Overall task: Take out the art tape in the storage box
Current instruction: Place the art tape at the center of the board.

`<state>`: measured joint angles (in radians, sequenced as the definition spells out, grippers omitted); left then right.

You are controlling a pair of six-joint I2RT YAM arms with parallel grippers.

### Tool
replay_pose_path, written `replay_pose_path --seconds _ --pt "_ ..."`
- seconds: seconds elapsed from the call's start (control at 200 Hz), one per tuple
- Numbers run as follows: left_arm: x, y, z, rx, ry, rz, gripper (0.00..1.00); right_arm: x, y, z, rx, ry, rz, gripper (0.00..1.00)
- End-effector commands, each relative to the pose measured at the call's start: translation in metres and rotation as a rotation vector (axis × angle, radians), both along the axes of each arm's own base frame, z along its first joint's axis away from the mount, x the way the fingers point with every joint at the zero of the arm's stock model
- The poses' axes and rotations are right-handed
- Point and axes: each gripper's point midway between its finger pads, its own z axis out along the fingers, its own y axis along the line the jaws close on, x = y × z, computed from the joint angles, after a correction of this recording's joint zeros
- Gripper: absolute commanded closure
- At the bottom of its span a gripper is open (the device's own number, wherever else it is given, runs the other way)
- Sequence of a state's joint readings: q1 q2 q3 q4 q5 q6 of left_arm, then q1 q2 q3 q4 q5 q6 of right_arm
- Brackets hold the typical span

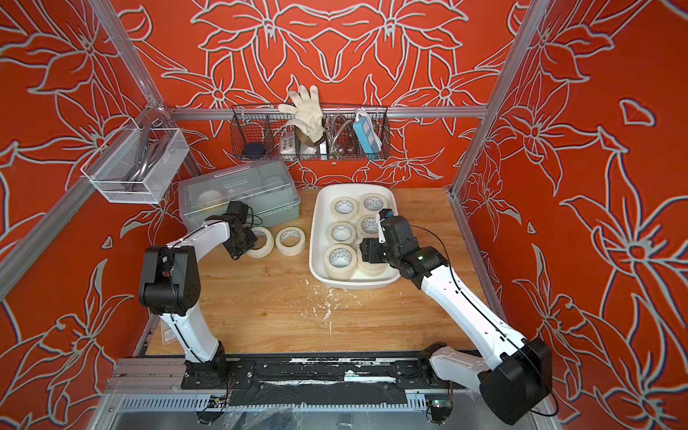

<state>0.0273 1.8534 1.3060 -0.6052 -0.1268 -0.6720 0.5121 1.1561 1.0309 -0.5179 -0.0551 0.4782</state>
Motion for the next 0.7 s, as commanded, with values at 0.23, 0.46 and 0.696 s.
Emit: replay_pose_path --seconds 0.23,0.46,0.696 --pt "0.014 -0.004 -0.01 -0.032 -0.009 -0.027 0.83 0.003 -0.014 -0.01 -0.018 0.018 -0.077 0.27" --pt "0.008 -0.011 -0.005 -0.035 -0.027 -0.042 0.72 0.004 -0.013 -0.012 -0.004 0.028 -0.081 0.27" --pt "0.003 -0.01 0.006 -0.027 -0.043 -0.044 0.62 0.003 -0.011 -0.014 0.007 0.04 -0.074 0.27"
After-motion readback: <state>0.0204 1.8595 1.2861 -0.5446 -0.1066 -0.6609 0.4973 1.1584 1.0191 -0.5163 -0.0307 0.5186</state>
